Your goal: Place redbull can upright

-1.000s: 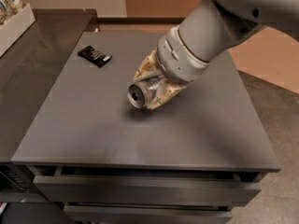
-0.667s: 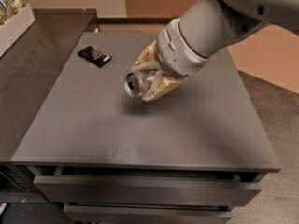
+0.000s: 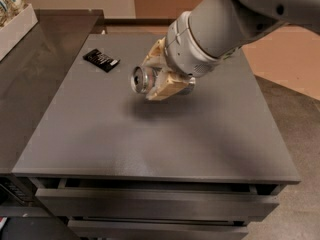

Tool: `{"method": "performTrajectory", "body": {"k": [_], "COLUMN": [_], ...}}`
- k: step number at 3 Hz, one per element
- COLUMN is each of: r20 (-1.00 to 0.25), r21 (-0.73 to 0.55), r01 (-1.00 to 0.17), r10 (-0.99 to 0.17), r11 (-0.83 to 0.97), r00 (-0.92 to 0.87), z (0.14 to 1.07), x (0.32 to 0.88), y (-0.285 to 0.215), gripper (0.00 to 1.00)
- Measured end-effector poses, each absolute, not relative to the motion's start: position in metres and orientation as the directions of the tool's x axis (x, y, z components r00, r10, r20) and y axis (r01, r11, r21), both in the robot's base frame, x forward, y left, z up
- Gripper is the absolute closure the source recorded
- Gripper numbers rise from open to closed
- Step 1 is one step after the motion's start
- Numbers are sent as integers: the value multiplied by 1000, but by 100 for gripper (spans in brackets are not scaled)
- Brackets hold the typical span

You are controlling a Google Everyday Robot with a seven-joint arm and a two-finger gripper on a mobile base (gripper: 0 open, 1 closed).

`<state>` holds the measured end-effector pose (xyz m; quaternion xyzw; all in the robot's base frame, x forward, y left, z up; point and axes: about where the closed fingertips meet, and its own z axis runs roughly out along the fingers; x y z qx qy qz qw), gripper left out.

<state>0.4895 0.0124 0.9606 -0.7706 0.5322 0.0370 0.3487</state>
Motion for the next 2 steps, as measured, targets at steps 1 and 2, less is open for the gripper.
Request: {"method": "performTrajectory", "body": {"k": [1, 2], "r20": [-428, -483], "r21": [-498, -511], "r01": [-846, -852], "r10": [-794, -782], "r11": [-190, -114], "r00": [431, 393], "z": [961, 961], "x": [490, 491], "y": [12, 10], "gripper": [100, 100]}}
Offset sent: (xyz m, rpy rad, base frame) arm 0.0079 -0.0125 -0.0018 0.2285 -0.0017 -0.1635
